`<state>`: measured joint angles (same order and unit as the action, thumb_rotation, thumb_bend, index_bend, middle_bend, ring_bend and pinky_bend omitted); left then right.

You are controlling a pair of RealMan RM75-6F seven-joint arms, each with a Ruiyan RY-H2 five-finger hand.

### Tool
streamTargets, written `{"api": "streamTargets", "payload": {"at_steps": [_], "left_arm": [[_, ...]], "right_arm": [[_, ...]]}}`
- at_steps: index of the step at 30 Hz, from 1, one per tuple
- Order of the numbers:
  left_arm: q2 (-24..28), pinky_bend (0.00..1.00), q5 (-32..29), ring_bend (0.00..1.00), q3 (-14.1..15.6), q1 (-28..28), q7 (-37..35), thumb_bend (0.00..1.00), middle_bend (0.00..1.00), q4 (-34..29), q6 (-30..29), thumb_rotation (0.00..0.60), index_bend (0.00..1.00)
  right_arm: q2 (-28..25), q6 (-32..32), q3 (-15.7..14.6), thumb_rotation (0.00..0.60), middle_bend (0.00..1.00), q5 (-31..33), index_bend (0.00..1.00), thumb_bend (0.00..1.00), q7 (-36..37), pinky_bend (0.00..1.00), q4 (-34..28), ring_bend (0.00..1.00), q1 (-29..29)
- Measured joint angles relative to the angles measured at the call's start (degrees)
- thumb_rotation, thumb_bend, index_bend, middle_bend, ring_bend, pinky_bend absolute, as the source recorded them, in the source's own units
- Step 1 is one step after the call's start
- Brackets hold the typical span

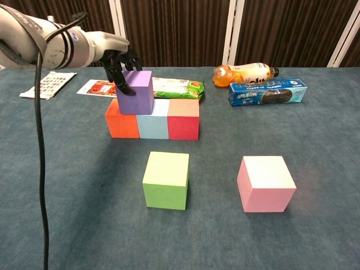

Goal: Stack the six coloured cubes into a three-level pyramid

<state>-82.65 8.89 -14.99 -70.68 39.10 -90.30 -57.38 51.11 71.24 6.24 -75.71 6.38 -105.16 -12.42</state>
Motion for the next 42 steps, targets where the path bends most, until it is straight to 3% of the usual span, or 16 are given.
{"api": "streamTargets", "payload": {"at_steps": [11,23,25,29,31,37,42], "left_arm": [[-0.39,0.33,-0.2,0.32,-0.16,0.16,0.64,0.31,0.36,0.52,0.61,0.6,0.25],[-0.6,0.32,0.52,0.27,-0.25,0.41,1.26,0.31,0.27,-0.1,-0.35,0.6,0.18],[-0.53,0.32,0.61,0.23,-0.28,0.53,1.32,0.31,0.23,-0.41,-0.47,0.6,0.14],[-0.17,0.3,0.48,0.07,-0.3,0.64,1.48,0.31,0.04,-0.81,0.13,0.6,0.05],[-0.16,0.3,0.46,0.04,-0.17,0.63,1.78,0.31,0.0,-0.88,-0.09,0.6,0.03],[0.2,0.3,-0.33,0.1,-0.42,0.62,2.13,0.31,0.08,-1.66,-0.37,0.6,0.03],[0.61,0.3,0.1,0.16,-0.47,0.73,2.25,0.31,0.14,-2.11,-0.8,0.6,0.08]], "right_arm": [[-0.17,-0.17,0.11,0.6,0.18,0.25,0.0,0.26,0.19,0.17,0.03,0.06,0.1],[-0.55,0.1,0.09,0.6,0.18,-0.07,0.0,0.26,0.68,0.16,-0.03,0.06,0.44],[-0.61,0.1,0.09,0.6,0.18,-0.06,0.0,0.26,0.84,0.16,0.0,0.06,0.5],[-0.7,-0.08,0.11,0.6,0.18,-0.1,0.0,0.26,1.04,0.17,0.05,0.06,0.46],[-0.75,-0.12,0.12,0.6,0.19,-0.16,0.0,0.26,1.1,0.17,0.04,0.06,0.45],[-0.96,-0.07,0.18,0.6,0.18,-0.45,0.0,0.26,1.68,0.17,-0.02,0.06,0.49],[-0.93,0.06,0.13,0.6,0.18,-0.68,0.0,0.26,2.0,0.17,0.13,0.06,0.61]]}}
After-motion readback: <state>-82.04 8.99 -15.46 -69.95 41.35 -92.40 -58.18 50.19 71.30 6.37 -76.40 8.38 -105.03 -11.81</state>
